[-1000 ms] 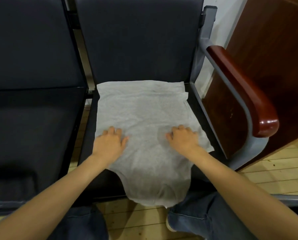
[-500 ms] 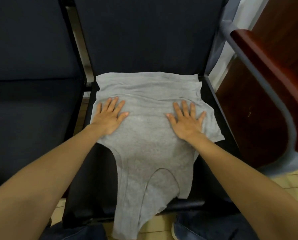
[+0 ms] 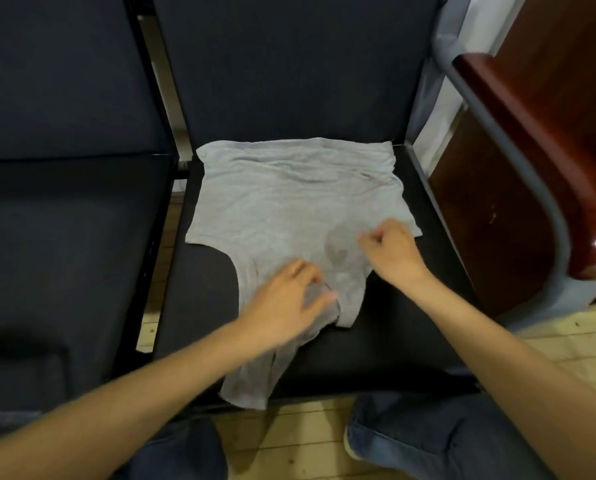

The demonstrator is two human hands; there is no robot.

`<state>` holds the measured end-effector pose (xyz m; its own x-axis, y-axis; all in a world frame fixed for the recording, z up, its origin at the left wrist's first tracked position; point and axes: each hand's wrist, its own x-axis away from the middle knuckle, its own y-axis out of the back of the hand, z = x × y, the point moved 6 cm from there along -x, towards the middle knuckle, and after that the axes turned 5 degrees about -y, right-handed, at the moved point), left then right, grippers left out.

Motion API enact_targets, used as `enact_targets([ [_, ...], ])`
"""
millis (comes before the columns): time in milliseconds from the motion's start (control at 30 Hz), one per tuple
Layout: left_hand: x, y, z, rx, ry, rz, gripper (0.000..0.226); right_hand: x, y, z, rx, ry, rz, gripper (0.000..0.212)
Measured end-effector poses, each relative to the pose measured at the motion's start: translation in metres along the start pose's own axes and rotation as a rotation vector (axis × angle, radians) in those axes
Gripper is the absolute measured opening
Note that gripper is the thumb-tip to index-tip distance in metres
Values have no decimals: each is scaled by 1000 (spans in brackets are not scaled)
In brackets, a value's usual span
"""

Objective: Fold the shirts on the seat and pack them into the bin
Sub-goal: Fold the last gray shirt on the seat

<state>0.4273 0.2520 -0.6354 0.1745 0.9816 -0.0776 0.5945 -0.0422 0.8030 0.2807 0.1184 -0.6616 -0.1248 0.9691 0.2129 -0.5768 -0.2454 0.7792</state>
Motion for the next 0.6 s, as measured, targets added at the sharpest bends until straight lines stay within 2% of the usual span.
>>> enact_targets([
  [67,22,-23,-13,-67,58,136,57,31,-9,-23,151,-173,242,38],
  [100,27,-30,-17,-133,53,158,63,46,-9,-26,166,-194,291,44],
  [133,30,-35,-19,-188,40,153,66,58,-9,-24,115,-186,320,46],
  [200,28,-38,-20,-267,25,91,65,79,-11,-13,-127,-160,370,38],
  [300,15,-35,-17,-290,48,38,48,96,-16,8,-401,-176,461,27],
  [367,7,-27,-10,-134,132,-16,27,95,-13,13,-505,-197,456,23],
  [400,3,-22,-3,22,219,-44,19,94,-9,16,-566,-204,456,22],
  [500,-1,-15,19,541,510,-132,32,89,-4,19,-714,-184,464,22],
  [533,0,-14,22,631,573,-142,36,88,-4,20,-670,-138,451,23],
  [600,1,-13,23,703,644,-131,36,88,-8,22,-434,5,407,36],
])
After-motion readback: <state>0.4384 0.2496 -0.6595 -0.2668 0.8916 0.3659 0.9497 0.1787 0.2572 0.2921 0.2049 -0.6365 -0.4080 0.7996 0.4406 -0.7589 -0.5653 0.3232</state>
